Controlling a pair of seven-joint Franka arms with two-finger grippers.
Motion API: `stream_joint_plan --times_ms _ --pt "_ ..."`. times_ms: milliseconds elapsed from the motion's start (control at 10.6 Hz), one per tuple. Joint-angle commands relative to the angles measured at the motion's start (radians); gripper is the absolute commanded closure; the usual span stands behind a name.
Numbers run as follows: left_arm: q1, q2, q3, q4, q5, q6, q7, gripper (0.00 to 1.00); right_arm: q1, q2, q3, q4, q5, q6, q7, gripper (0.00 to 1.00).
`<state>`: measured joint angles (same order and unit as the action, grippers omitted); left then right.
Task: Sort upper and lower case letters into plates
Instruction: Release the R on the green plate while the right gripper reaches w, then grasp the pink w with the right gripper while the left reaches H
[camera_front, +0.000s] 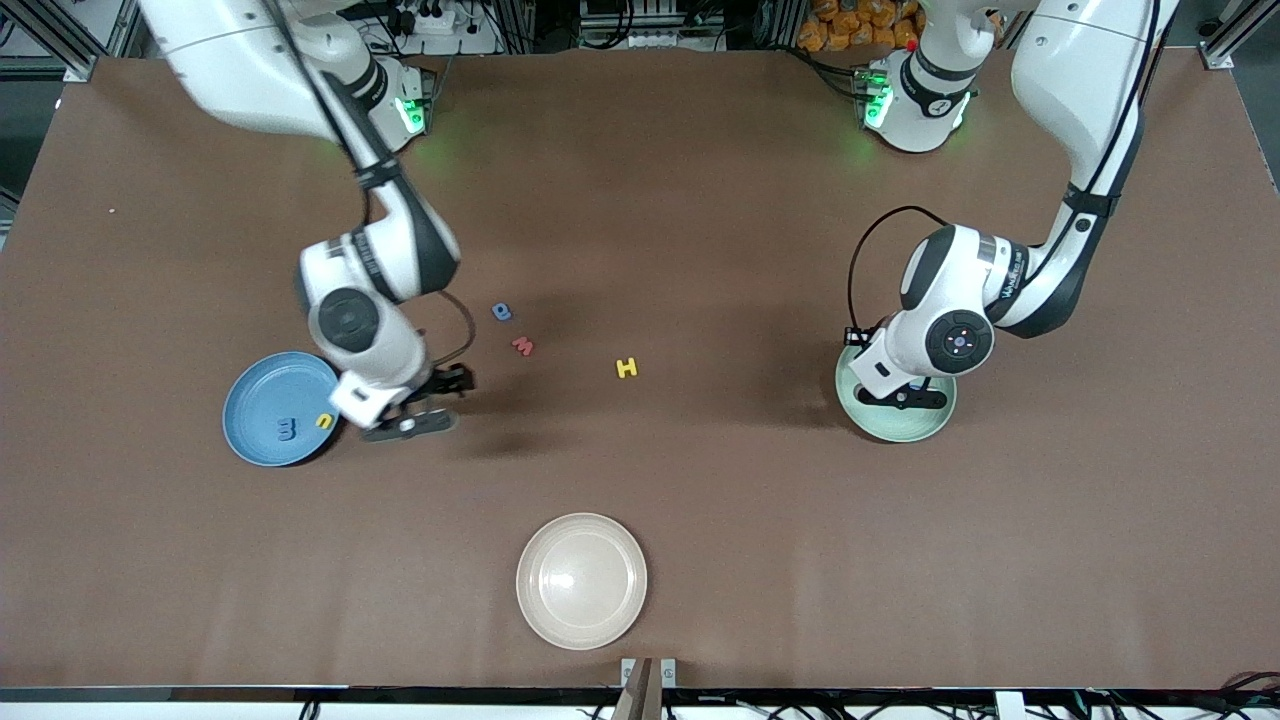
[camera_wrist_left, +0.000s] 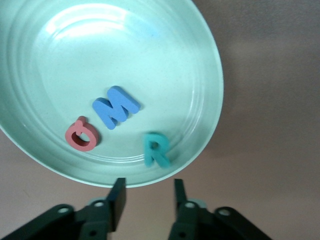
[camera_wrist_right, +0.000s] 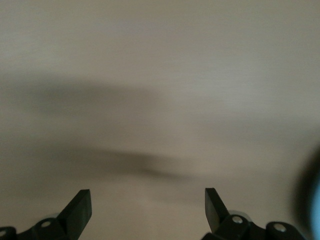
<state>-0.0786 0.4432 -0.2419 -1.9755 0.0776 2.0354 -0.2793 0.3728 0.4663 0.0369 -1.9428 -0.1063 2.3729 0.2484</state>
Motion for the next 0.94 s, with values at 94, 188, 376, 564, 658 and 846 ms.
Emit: stream_joint_plan --times_ms 94,188,376,564,658,846 --pt "-0.013 -0.032 -0.005 -0.005 -0.051 0.011 -0.023 0.00 0.029 -0.029 0.040 -0.093 0.010 0.055 -0.055 0.00" --pt "-0.033 -0.028 -0.005 0.016 -0.089 0.011 -0.033 0.00 0.035 -0.031 0.066 -0.122 0.010 0.060 -0.060 0.00" --pt "-0.099 -0.003 -0.005 0.075 -0.171 0.019 -0.197 0.00 0.037 -0.055 0.135 -0.183 0.010 0.080 -0.064 0.00" --pt "-0.217 0.052 -0.004 0.148 -0.187 0.078 -0.460 0.00 0.043 -0.040 0.158 -0.209 0.010 0.138 -0.098 0.00" --pt "-0.260 0.107 -0.003 0.211 -0.174 0.097 -0.575 0.00 0.046 -0.026 0.158 -0.222 0.008 0.169 -0.138 0.00" --pt "-0.303 0.204 -0.002 0.346 -0.167 0.097 -0.612 0.00 0.035 -0.018 0.153 -0.271 -0.012 0.235 -0.187 0.00"
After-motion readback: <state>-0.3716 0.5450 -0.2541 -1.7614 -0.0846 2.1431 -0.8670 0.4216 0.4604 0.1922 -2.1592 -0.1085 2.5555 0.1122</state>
